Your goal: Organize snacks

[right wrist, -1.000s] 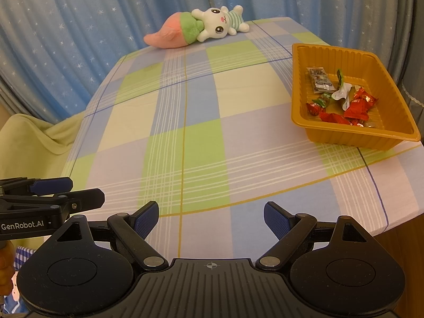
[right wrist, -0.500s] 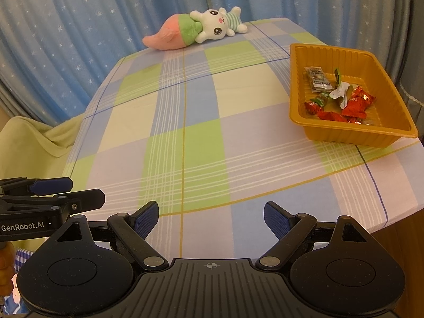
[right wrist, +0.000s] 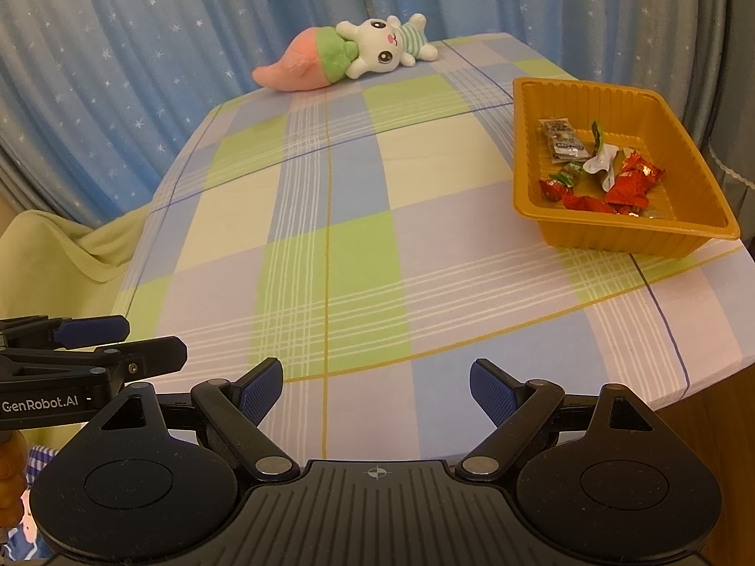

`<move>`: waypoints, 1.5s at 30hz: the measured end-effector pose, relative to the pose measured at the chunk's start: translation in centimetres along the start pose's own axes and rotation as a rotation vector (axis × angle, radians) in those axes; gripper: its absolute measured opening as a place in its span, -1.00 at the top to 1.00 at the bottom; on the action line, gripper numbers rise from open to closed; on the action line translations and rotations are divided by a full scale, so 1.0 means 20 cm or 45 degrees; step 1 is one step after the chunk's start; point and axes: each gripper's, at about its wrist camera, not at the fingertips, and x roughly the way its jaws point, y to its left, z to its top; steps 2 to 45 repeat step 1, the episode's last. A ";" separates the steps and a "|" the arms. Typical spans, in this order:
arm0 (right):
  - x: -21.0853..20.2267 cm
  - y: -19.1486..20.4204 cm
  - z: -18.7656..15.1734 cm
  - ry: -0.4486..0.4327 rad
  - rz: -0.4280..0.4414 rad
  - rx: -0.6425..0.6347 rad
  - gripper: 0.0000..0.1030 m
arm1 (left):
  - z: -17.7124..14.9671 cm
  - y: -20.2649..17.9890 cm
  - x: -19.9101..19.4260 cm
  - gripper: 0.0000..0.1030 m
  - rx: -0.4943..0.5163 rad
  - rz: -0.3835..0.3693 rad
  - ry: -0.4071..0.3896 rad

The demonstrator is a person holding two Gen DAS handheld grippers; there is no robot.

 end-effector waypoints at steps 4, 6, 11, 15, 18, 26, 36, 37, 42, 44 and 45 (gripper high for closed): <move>0.00 0.00 0.00 0.000 0.001 0.001 -0.67 | 0.00 0.00 0.00 -0.48 -0.001 -0.002 0.005; 0.00 0.00 0.00 0.000 0.001 0.001 -0.67 | 0.00 0.00 0.00 -0.48 -0.001 -0.002 0.005; 0.00 0.00 0.00 0.000 0.001 0.001 -0.67 | 0.00 0.00 0.00 -0.48 -0.001 -0.002 0.005; 0.00 0.00 0.00 0.000 0.001 0.001 -0.67 | 0.00 0.00 0.00 -0.48 -0.001 -0.002 0.005; 0.00 0.00 0.00 0.000 0.001 0.001 -0.67 | 0.00 0.00 0.00 -0.48 -0.001 -0.002 0.005; 0.00 0.00 0.00 0.000 0.001 0.001 -0.67 | 0.00 0.00 0.00 -0.48 -0.001 -0.002 0.005; 0.00 0.00 0.00 0.000 0.001 0.001 -0.67 | 0.00 0.00 0.00 -0.48 -0.001 -0.002 0.005; 0.00 0.00 0.00 0.000 0.001 0.001 -0.67 | 0.00 0.00 0.00 -0.48 -0.001 -0.002 0.005; 0.00 0.00 0.00 0.000 0.001 0.001 -0.67 | 0.00 0.00 0.00 -0.48 -0.001 -0.002 0.005; 0.00 0.00 0.00 0.000 0.001 0.001 -0.67 | 0.00 0.00 0.00 -0.48 -0.001 -0.002 0.005; 0.00 0.00 0.00 0.000 0.001 0.001 -0.67 | 0.00 0.00 0.00 -0.48 -0.001 -0.002 0.005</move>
